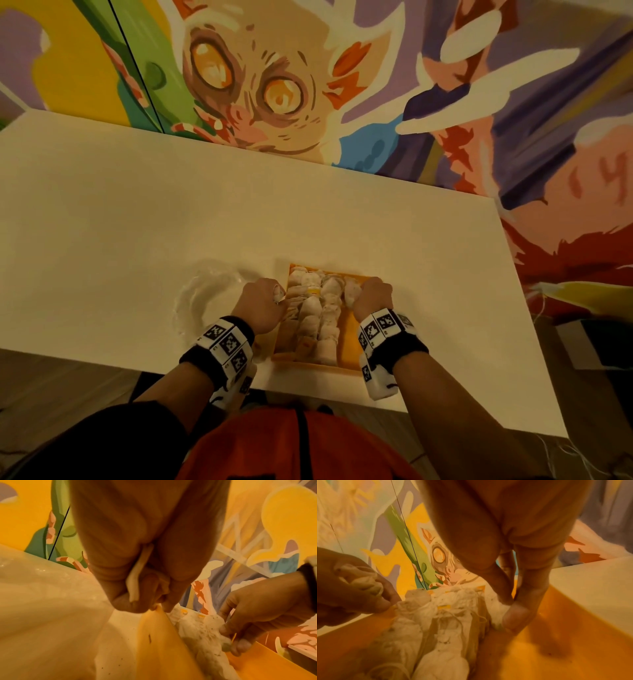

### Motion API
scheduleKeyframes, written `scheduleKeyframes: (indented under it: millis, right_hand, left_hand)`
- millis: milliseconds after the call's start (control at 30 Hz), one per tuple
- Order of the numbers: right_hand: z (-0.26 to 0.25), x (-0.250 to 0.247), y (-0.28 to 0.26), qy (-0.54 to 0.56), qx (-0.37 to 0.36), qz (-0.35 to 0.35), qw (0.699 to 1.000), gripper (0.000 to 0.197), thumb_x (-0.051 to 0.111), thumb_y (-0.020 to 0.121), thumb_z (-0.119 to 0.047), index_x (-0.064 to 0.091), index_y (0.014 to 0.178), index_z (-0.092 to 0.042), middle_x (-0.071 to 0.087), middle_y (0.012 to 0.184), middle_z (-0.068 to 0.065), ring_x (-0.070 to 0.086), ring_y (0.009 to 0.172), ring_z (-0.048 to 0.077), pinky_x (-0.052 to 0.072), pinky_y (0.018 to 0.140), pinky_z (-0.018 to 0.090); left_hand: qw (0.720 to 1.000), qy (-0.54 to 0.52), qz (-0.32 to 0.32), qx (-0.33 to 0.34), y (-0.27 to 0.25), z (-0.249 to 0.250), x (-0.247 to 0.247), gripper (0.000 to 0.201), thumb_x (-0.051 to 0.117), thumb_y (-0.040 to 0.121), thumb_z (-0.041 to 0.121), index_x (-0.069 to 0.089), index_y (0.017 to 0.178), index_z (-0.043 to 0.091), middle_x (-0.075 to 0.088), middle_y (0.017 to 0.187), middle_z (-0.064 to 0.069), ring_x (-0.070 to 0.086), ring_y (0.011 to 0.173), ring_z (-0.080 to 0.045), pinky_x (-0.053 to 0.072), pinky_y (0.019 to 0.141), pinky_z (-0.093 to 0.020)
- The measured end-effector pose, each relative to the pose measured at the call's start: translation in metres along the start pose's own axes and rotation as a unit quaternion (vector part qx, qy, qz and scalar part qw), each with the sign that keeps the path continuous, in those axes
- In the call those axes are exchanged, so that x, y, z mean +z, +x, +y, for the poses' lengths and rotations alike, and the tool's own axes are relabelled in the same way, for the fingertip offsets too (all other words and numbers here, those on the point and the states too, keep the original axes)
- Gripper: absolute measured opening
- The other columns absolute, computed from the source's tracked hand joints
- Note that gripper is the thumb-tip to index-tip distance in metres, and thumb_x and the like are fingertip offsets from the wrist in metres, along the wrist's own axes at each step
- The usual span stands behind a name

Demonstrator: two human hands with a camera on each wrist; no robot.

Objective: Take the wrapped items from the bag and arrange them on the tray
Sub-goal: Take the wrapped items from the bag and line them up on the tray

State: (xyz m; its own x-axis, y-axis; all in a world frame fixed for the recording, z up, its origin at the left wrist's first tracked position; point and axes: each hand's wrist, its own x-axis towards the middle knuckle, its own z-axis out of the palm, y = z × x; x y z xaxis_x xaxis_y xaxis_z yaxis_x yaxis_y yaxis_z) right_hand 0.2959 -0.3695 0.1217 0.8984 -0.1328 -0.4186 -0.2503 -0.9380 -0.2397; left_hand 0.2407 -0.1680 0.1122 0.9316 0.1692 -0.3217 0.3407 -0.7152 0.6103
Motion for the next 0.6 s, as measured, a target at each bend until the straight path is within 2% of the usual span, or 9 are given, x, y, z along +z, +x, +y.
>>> scheduleKeyframes:
  millis: [100, 167, 233, 300, 367, 433, 533, 600]
  right_hand:
    - [-0.001, 0.003, 0.005, -0.028, 0.000, -0.013, 1.000, 0.048, 0.042, 0.102, -0.017, 0.027, 0.145, -0.003, 0.029, 0.153, 0.015, 0.032, 0.141, 0.029, 0.024, 0.117, 0.032]
    - [-0.005, 0.002, 0.007, -0.051, -0.005, -0.014, 0.999, 0.049, 0.047, 0.100, -0.019, 0.031, 0.143, -0.003, 0.034, 0.151, 0.013, 0.035, 0.140, 0.028, 0.026, 0.117, 0.033]
    - [-0.010, 0.000, 0.010, -0.048, -0.005, -0.022, 0.999, 0.039, 0.051, 0.097, -0.019, 0.044, 0.134, -0.007, 0.046, 0.141, 0.010, 0.045, 0.132, 0.025, 0.033, 0.113, 0.030]
    - [-0.013, -0.001, 0.010, -0.035, 0.011, -0.027, 0.999, 0.036, 0.054, 0.095, -0.018, 0.047, 0.128, -0.006, 0.049, 0.135, 0.010, 0.048, 0.128, 0.025, 0.036, 0.108, 0.028]
    - [-0.014, 0.002, 0.015, -0.023, 0.025, -0.040, 0.999, 0.036, 0.057, 0.093, -0.013, 0.048, 0.126, -0.002, 0.051, 0.132, 0.012, 0.051, 0.123, 0.027, 0.041, 0.098, 0.027]
    - [-0.016, 0.002, 0.017, -0.029, 0.036, -0.039, 0.998, 0.029, 0.053, 0.094, -0.008, 0.050, 0.122, 0.000, 0.052, 0.130, 0.014, 0.052, 0.120, 0.028, 0.043, 0.090, 0.026]
    - [-0.018, 0.001, 0.018, -0.021, 0.038, -0.051, 0.998, 0.025, 0.053, 0.095, -0.007, 0.053, 0.119, 0.000, 0.057, 0.126, 0.014, 0.055, 0.119, 0.027, 0.041, 0.085, 0.022]
    - [-0.019, 0.002, 0.017, -0.015, 0.034, -0.054, 0.998, 0.022, 0.055, 0.094, -0.009, 0.058, 0.114, -0.002, 0.060, 0.122, 0.013, 0.057, 0.115, 0.028, 0.044, 0.090, 0.024]
  left_hand:
    - [1.000, 0.016, -0.004, 0.004, 0.000, 0.000, 0.001, 0.021, 0.067, 0.088, 0.027, 0.068, 0.100, 0.010, 0.066, 0.106, -0.008, 0.062, 0.099, -0.025, 0.041, 0.073, -0.023]
    - [0.999, 0.031, -0.008, 0.013, 0.001, -0.001, 0.002, 0.020, 0.066, 0.089, 0.026, 0.068, 0.100, 0.010, 0.066, 0.107, -0.008, 0.062, 0.101, -0.026, 0.044, 0.076, -0.025]
    - [0.999, 0.038, -0.010, 0.020, 0.000, -0.002, 0.002, 0.019, 0.065, 0.089, 0.025, 0.069, 0.100, 0.010, 0.067, 0.107, -0.009, 0.062, 0.102, -0.028, 0.046, 0.078, -0.028]
    - [0.999, 0.040, -0.009, 0.023, 0.000, -0.003, 0.002, 0.020, 0.066, 0.089, 0.027, 0.069, 0.099, 0.010, 0.068, 0.106, -0.009, 0.062, 0.102, -0.028, 0.046, 0.079, -0.029]
    - [0.999, 0.039, -0.008, 0.025, 0.000, -0.003, 0.002, 0.020, 0.066, 0.089, 0.027, 0.069, 0.099, 0.010, 0.067, 0.107, -0.010, 0.062, 0.102, -0.028, 0.047, 0.080, -0.030]
    - [0.999, 0.045, -0.008, 0.027, -0.001, -0.002, 0.002, 0.020, 0.065, 0.089, 0.024, 0.069, 0.102, 0.009, 0.066, 0.109, -0.011, 0.061, 0.103, -0.029, 0.047, 0.081, -0.030]
    - [0.999, 0.043, -0.005, 0.026, -0.001, 0.000, 0.001, 0.019, 0.065, 0.089, 0.021, 0.070, 0.102, 0.008, 0.066, 0.110, -0.012, 0.061, 0.103, -0.029, 0.049, 0.083, -0.032]
    - [0.999, 0.044, -0.009, 0.026, -0.002, 0.001, 0.000, 0.019, 0.065, 0.089, 0.020, 0.070, 0.102, 0.007, 0.066, 0.109, -0.012, 0.061, 0.103, -0.030, 0.050, 0.084, -0.034]
